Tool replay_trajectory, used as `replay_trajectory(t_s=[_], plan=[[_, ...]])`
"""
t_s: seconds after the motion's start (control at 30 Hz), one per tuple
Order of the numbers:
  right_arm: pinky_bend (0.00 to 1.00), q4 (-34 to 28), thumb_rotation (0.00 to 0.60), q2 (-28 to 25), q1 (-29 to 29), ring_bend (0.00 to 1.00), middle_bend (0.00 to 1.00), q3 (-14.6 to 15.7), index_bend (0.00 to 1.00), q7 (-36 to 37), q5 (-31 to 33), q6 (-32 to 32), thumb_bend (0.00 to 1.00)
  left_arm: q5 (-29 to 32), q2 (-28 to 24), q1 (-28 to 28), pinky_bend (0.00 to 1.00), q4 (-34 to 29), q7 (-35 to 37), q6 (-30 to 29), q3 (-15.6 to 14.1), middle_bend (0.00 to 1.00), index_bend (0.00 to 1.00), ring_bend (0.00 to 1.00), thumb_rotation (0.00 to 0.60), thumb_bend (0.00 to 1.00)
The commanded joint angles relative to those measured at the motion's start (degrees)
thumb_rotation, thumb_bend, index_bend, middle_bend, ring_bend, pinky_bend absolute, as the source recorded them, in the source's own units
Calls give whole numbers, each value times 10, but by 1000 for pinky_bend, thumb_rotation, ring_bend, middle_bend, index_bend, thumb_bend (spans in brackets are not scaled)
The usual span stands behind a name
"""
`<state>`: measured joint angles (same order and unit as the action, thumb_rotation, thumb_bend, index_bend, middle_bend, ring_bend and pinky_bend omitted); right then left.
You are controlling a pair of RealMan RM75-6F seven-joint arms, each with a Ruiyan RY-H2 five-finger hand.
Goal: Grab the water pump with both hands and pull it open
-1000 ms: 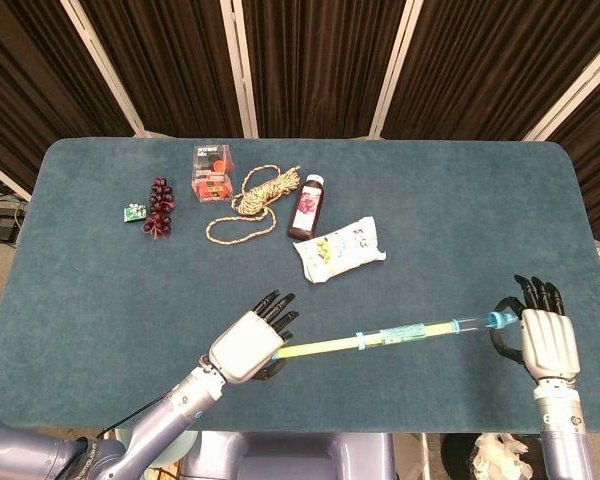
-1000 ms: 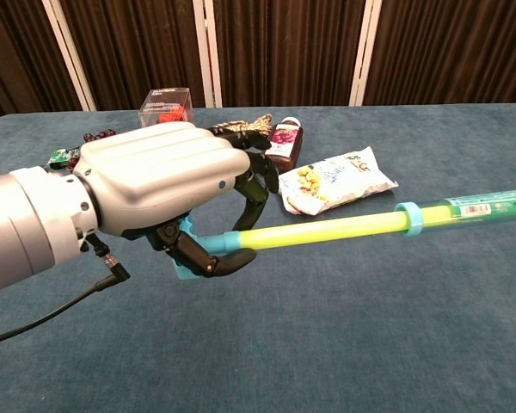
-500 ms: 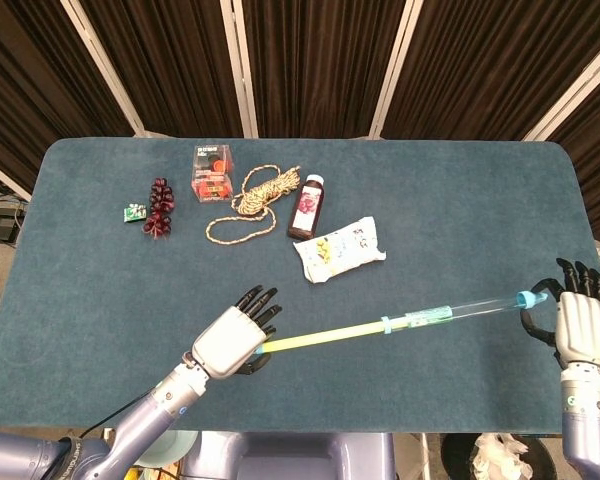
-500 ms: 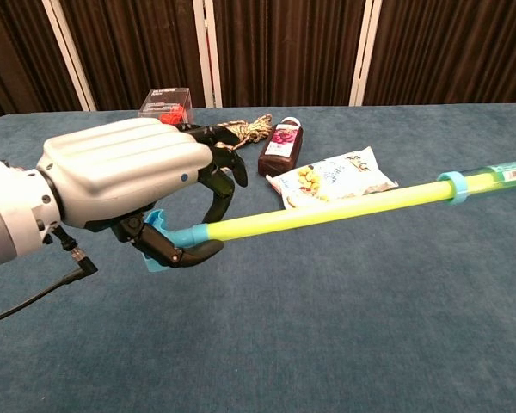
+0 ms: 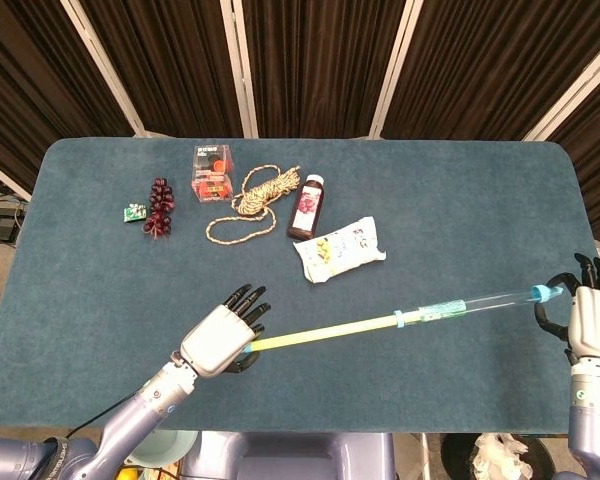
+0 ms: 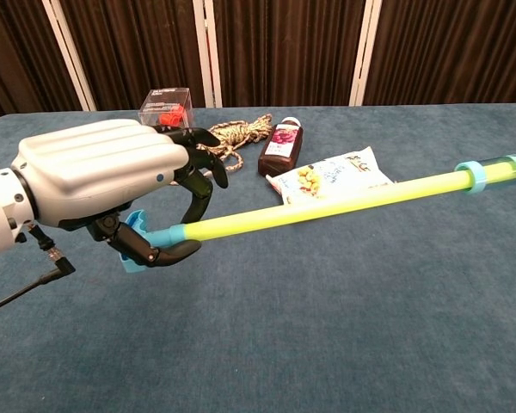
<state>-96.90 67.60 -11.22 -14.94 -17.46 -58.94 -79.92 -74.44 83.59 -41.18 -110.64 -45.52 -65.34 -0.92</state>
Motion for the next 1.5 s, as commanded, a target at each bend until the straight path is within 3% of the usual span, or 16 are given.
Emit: replay_trajectory(t_s=[0.03,1.07,1.17,1.27,1.4,1.5], plan=[[0,2,600,1,-1,31,132,0,816,-1,-1,-3,409,-3,-2,2,107,3,4,1,-1,195,635,16,600,453],[0,7,600,5,-3,37,133,-4,816,3,21,-5,410,-21,-15,21,107,18,30,18,0,189,635,16,600,453],[0,7,600,5,-3,36,131,-4,812,3,22,-6,404,-23,-16,21,104,18,31,19,0,181,598,16,600,436],[0,4,600,3,-4,26,100,-4,711,0,23,-5,391,-23,-17,22,97,18,32,21,0,144,495,10,600,355],[0,1,600,-1,-3,1,14,2,408,-3,17,-4,368,-14,-20,22,68,14,30,27,2,73,255,0,600,192],[0,-1,600,-5,-3,0,0,7,274,-9,16,-1,352,-1,-24,21,57,8,24,32,4,48,130,0,600,132]])
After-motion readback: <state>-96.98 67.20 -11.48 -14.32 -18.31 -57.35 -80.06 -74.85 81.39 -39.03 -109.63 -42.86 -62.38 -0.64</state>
